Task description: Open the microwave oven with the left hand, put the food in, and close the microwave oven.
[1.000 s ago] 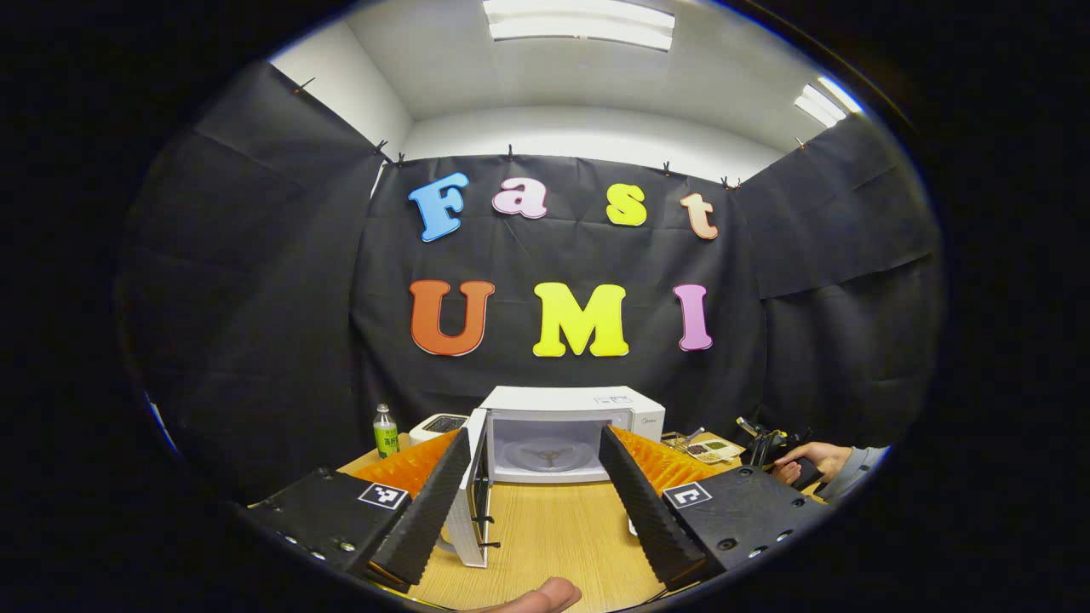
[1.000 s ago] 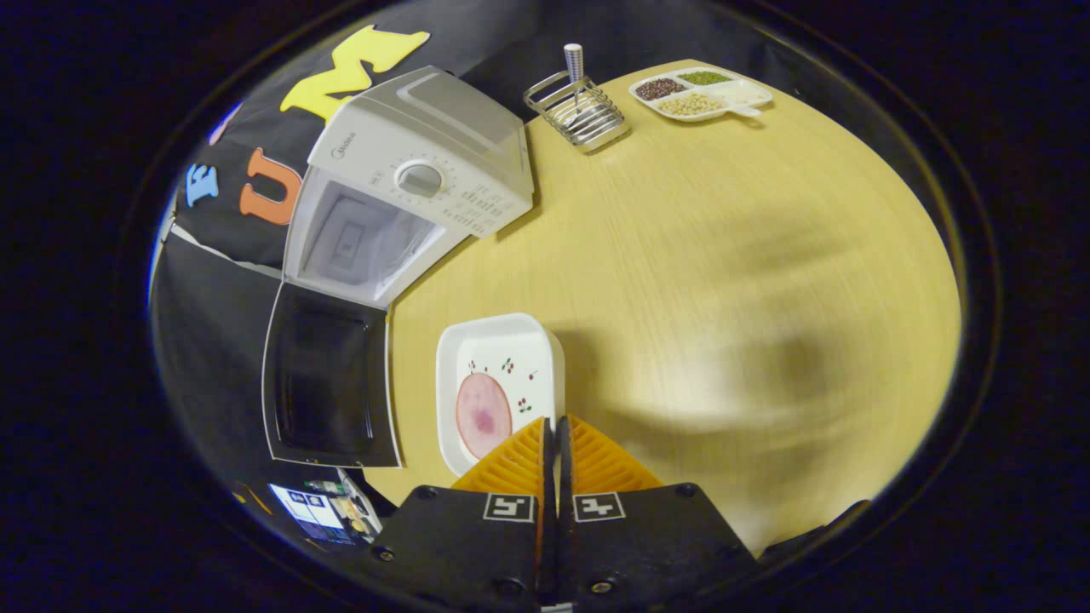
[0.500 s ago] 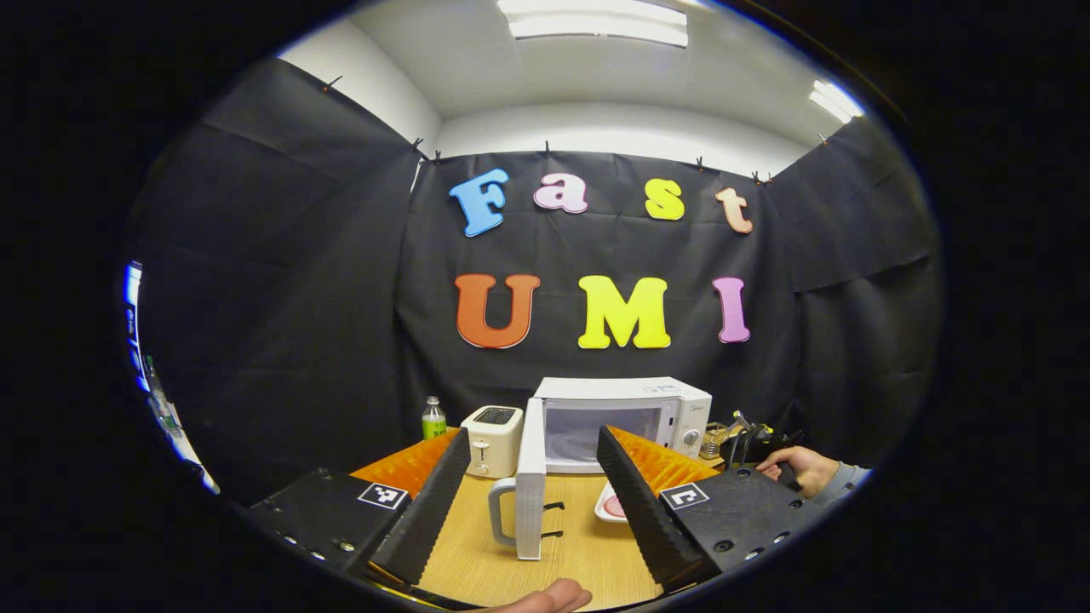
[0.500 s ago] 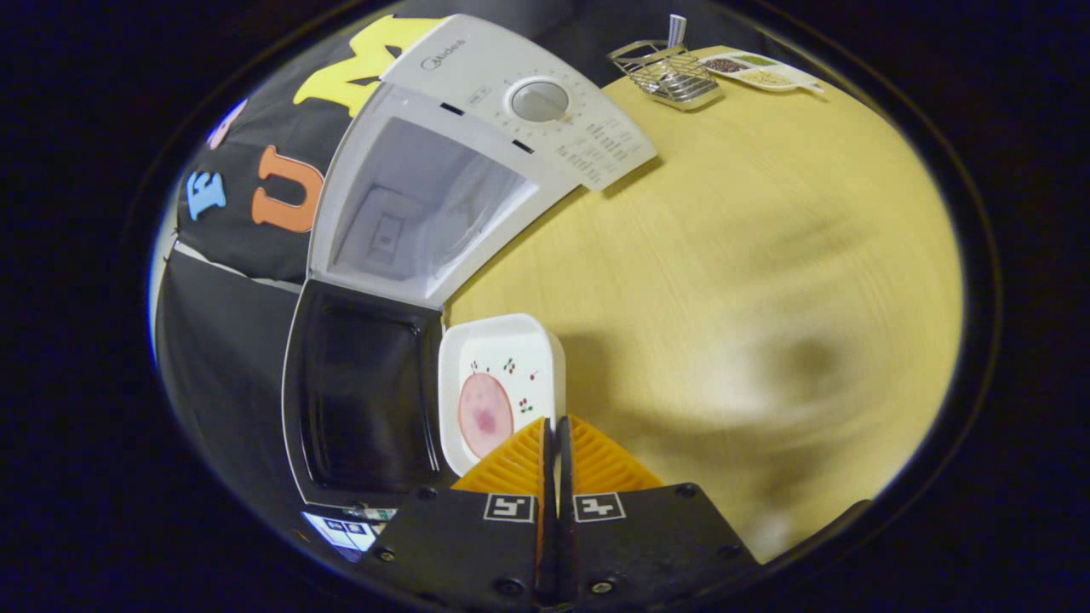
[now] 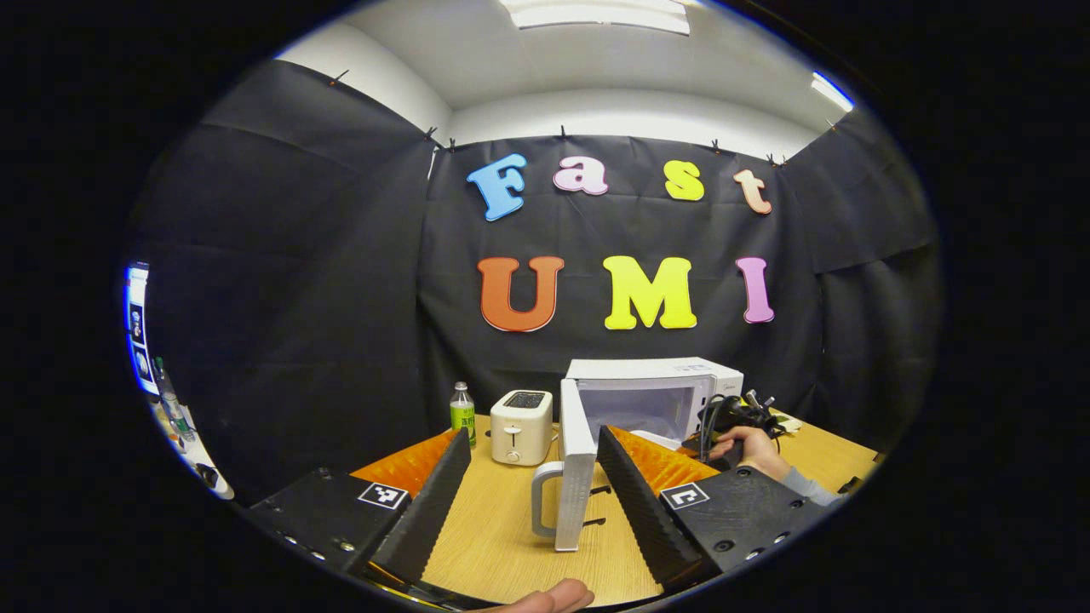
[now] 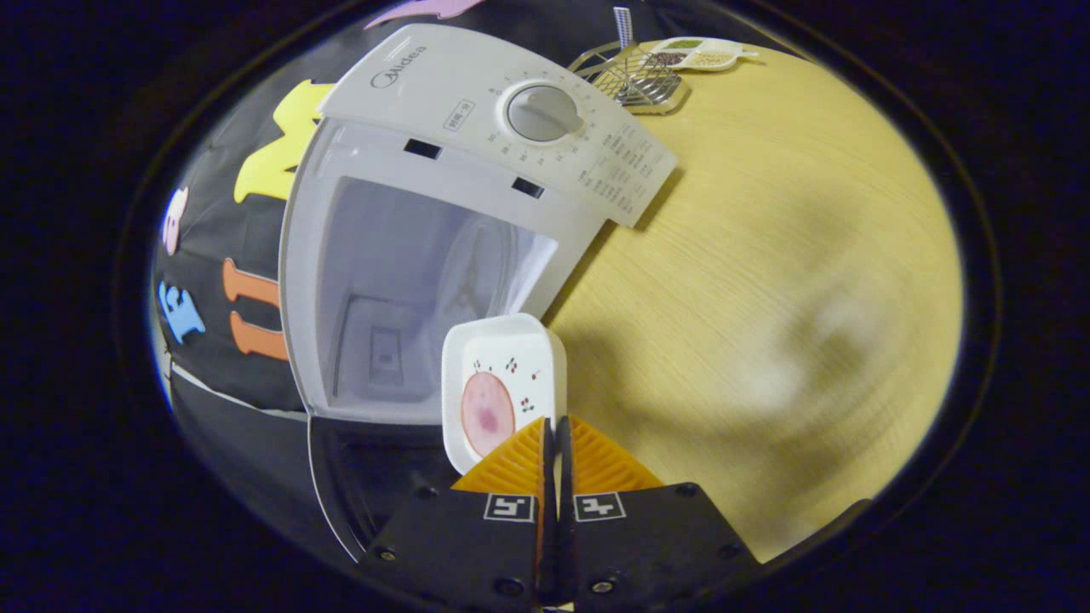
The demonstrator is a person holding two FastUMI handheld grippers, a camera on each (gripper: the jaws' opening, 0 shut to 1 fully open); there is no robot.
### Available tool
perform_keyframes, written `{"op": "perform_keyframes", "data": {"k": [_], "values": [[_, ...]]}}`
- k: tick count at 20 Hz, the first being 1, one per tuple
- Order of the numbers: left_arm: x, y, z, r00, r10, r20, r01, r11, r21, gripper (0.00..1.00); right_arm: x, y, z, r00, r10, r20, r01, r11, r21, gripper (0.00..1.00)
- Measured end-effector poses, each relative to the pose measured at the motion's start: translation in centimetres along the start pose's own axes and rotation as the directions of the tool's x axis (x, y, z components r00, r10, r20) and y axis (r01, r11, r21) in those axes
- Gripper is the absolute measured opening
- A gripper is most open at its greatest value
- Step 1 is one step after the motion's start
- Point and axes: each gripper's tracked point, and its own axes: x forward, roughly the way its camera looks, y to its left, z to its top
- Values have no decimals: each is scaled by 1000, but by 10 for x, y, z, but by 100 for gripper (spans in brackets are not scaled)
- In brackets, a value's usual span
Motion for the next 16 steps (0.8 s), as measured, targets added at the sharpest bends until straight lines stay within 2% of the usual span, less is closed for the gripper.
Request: {"op": "perform_keyframes", "data": {"k": [1,6,9,13,16], "values": [[2,0,-1,1000,-6,-4,6,1000,-6,92,8,9,5,999,2,45,-3,1000,17,4],[7,1,-9,999,-26,-23,26,1000,14,92,51,53,24,978,43,206,-72,988,134,4],[9,3,-15,999,-27,-23,28,999,46,92,71,59,46,953,17,301,-73,982,175,4],[16,9,-27,999,-18,-51,19,999,27,92,92,68,65,932,-7,362,-65,980,186,5],[16,16,-33,998,-2,-68,3,1000,9,92,106,73,64,931,-24,365,-32,989,147,5]]}}
